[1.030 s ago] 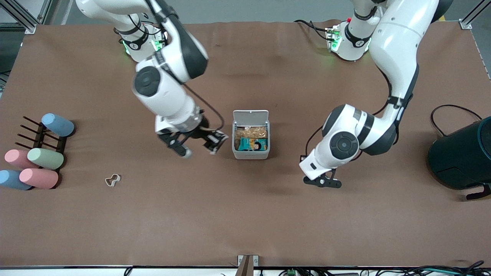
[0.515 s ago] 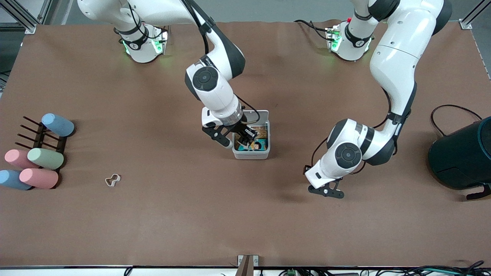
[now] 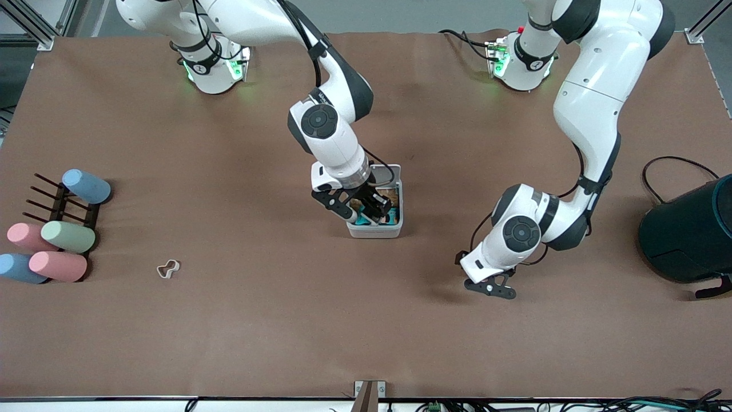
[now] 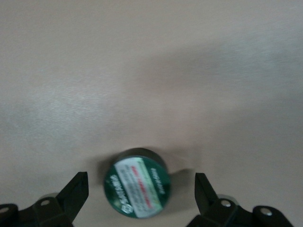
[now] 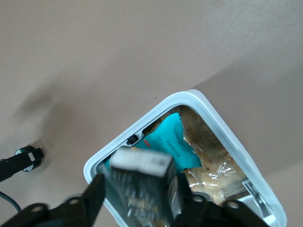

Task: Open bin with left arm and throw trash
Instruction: 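Grasp the green tape roll with the left gripper while the right gripper reaches the band, then drop the tape into the bin while the right gripper grasps the band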

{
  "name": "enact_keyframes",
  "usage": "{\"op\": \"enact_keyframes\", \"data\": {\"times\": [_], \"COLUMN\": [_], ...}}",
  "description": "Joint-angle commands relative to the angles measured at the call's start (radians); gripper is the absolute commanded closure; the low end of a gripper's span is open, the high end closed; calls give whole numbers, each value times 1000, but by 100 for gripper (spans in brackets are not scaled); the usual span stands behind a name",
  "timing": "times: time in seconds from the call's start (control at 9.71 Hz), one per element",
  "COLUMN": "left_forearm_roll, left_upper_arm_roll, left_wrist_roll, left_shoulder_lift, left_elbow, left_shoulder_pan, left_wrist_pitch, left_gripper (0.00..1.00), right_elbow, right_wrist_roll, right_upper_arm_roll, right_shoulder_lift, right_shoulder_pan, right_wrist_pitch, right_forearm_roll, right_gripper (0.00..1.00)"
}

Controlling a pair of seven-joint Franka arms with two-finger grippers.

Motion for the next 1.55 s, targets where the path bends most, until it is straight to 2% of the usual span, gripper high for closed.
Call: {"op": "enact_keyframes", "data": {"times": [0.0, 0.1, 0.21, 0.31, 0.41, 0.52, 0.62, 0.93, 1.03, 1.24, 1.44], "left_forearm_roll": [21, 21, 21, 12, 11, 9, 8, 6, 8, 8, 14], "left_upper_arm_roll": [-5, -6, -8, -8, -12, -18, -50, -245, -289, -353, -387], "left_wrist_roll": [3, 3, -3, -13, -20, -20, -45, -326, -403, -488, -619], "left_shoulder_lift": [-3, -4, -4, -6, -10, -18, -50, -121, -121, -130, -126], "left_elbow": [-13, -18, -22, -22, -22, -21, -19, -13, -7, -3, -4], "left_shoulder_pan": [9, 9, 8, 7, 6, 6, 4, 1, -5, -5, -29], "left_wrist_pitch": [21, 23, 23, 23, 21, 21, 13, -95, -111, -132, -132], "left_gripper": [2, 23, 59, 80, 93, 99, 100, 100, 100, 100, 100], "right_elbow": [11, 11, 11, 11, 8, 0, -17, -99, -129, -252, -305], "right_wrist_roll": [5, 3, 3, -3, -15, -114, -271, -689, -742, -862, -934], "right_upper_arm_roll": [-14, -18, -46, -117, -211, -304, -364, -377, -379, -376, -362], "right_shoulder_lift": [1, -12, -41, -84, -101, -107, -106, -109, -109, -109, -86], "right_shoulder_pan": [-3, -17, -41, -52, -52, -55, -84, -268, -302, -359, -437], "right_wrist_pitch": [-11, -26, -86, -197, -297, -389, -425, -419, -405, -238, -59], "right_forearm_roll": [7, 7, 7, 4, -10, -40, -40, -40, -40, -37, -27], "right_gripper": [0, 0, 0, 0, 0, 0, 0, 0, 0, 0, 0]}}
